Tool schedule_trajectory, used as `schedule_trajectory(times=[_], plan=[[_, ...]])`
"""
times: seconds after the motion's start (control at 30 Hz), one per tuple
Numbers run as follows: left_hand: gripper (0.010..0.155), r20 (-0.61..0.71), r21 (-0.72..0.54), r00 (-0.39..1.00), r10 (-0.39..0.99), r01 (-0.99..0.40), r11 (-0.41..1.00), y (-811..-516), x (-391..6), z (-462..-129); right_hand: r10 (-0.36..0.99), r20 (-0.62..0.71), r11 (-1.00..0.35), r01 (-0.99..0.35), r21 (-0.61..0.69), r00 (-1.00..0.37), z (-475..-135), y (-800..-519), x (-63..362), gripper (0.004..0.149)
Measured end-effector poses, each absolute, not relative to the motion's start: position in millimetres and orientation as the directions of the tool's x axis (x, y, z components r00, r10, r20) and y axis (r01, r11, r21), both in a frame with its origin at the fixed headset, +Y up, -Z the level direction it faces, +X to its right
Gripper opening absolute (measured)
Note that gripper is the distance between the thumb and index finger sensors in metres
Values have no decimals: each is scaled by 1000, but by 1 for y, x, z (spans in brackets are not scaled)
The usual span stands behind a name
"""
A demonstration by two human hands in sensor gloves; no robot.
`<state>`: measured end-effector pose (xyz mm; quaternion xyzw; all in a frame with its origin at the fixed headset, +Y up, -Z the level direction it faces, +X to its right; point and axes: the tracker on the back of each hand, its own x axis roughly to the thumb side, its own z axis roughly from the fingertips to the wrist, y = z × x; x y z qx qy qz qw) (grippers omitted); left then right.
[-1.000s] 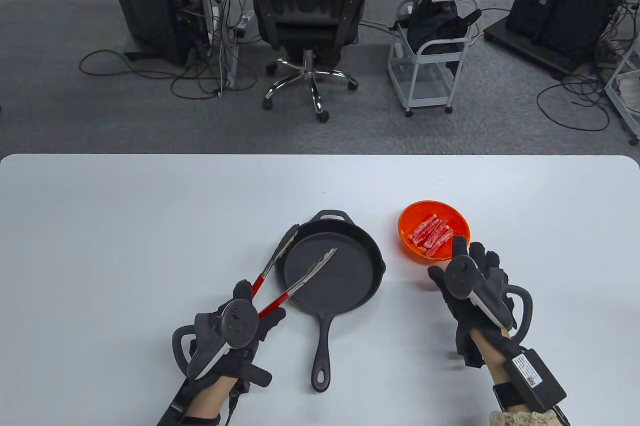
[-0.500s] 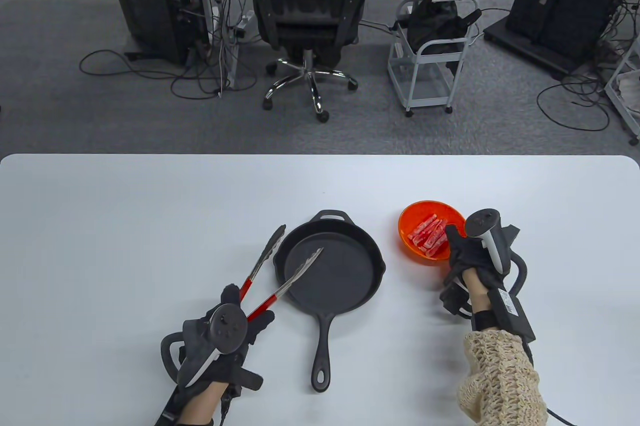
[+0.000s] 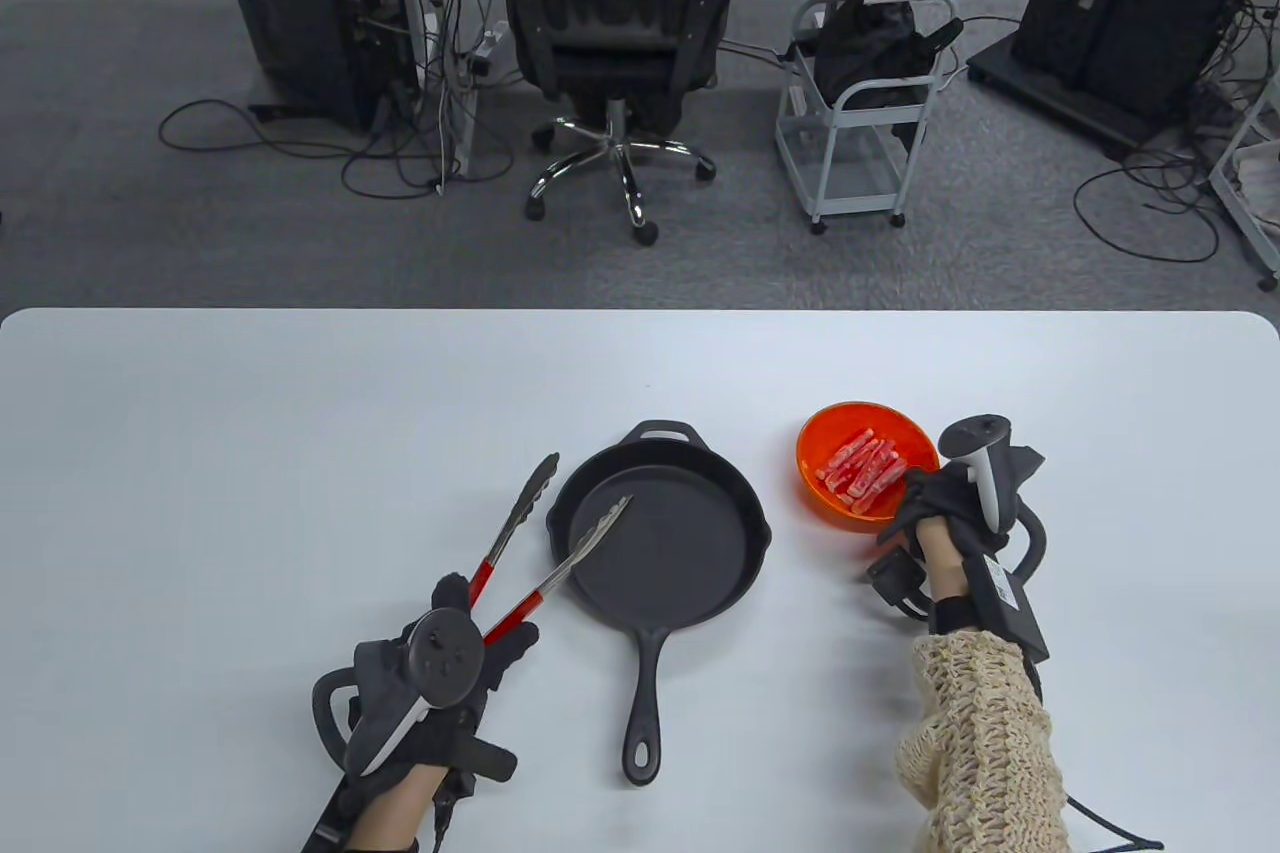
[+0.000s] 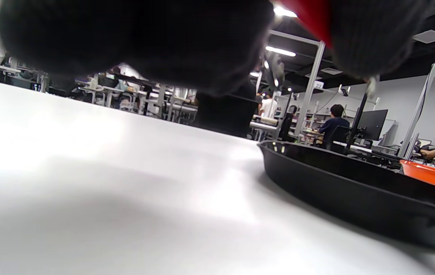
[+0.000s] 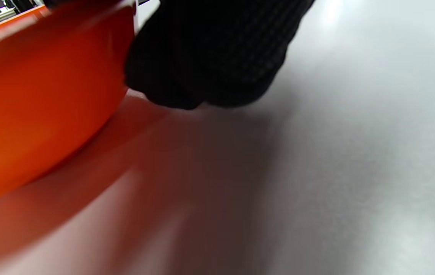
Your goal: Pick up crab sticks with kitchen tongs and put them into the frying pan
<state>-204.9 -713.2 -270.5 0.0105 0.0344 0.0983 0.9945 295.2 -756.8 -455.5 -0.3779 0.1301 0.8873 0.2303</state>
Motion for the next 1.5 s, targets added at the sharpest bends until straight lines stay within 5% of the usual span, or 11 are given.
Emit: schedule_trajectory(times=[0.57, 0.8, 1.03, 1.5], plan=[[96, -49, 8, 983, 178, -178, 984, -715, -200, -270, 589, -588, -735, -670, -105, -555, -441, -741, 285, 52], [95, -51, 10, 978, 203, -203, 979, -715, -203, -270, 786, -475, -530, -827, -186, -397, -414, -738, 268, 53], [95, -57, 37, 965, 255, -253, 967, -707, -209, -268, 882, -399, -312, -945, -100, -249, -379, -728, 247, 63], [89, 16, 79, 945, 326, -327, 942, -693, -208, -258, 920, -310, -268, -962, -55, -239, -314, -719, 206, 65]])
